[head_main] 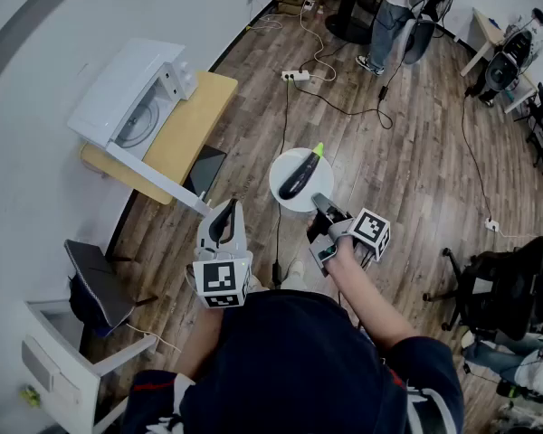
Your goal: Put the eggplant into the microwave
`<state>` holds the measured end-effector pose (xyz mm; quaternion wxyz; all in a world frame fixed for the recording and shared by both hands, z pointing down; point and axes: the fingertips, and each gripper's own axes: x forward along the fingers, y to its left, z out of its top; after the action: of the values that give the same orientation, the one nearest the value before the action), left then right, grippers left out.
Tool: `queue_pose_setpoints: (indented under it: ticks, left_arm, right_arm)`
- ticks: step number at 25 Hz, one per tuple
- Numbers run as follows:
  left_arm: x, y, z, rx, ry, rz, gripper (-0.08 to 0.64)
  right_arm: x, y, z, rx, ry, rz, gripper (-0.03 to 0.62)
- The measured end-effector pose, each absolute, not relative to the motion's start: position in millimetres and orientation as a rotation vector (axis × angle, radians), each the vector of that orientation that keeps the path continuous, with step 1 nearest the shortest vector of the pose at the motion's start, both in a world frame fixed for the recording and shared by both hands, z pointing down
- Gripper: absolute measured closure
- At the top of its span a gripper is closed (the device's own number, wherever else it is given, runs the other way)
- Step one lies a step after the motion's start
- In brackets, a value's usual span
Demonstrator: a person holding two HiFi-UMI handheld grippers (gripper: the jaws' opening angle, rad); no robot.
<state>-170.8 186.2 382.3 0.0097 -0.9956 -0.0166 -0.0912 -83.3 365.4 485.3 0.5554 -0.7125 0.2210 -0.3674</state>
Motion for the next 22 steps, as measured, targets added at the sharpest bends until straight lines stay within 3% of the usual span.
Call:
queue_pose_setpoints:
  ticks: [22]
  left_arm:
    - [-140,217,382,-3.088,-0.008,-0.301,0.545]
  right_arm:
    - [-51,396,496,-1.622,0.520,-0.921,0.574]
